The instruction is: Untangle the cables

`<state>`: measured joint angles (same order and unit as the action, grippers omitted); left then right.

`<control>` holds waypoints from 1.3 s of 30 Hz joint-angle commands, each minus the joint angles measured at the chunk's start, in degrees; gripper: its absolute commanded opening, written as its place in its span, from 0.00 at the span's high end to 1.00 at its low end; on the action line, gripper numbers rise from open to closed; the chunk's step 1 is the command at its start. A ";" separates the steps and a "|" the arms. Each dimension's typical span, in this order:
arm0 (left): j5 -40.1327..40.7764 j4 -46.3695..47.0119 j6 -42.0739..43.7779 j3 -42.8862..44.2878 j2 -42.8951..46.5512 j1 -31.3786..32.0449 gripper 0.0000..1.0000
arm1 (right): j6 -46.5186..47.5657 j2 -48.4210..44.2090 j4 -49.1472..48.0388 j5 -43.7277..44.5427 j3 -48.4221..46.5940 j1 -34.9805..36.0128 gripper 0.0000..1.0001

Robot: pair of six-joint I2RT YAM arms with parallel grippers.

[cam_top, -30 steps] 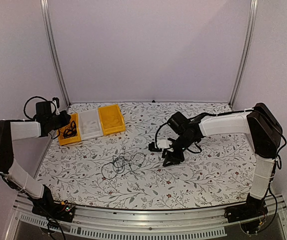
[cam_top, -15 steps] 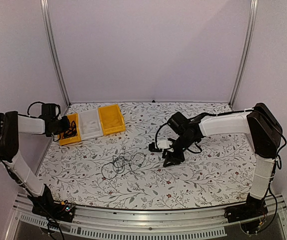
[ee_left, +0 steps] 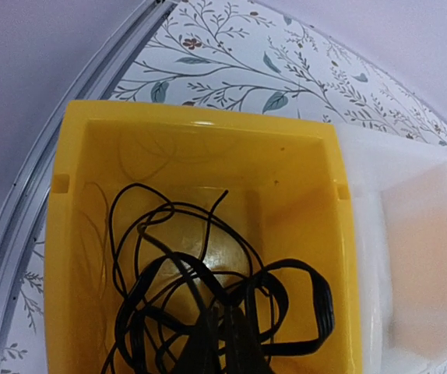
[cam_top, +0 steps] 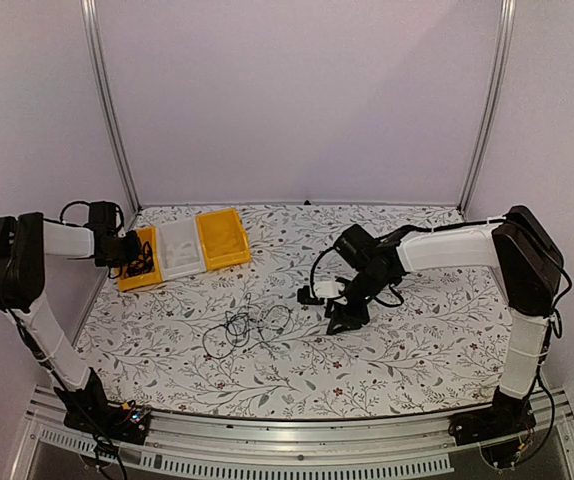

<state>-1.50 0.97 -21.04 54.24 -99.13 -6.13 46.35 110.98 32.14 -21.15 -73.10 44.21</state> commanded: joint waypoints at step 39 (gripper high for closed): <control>-11.27 15.67 16.30 -12.36 37.18 19.57 0.69 | -19.09 10.70 5.54 -14.98 -28.87 -5.18 0.38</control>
<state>-1.80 14.76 -5.30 41.58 -58.02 13.67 30.76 115.24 32.71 -29.93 -99.83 38.57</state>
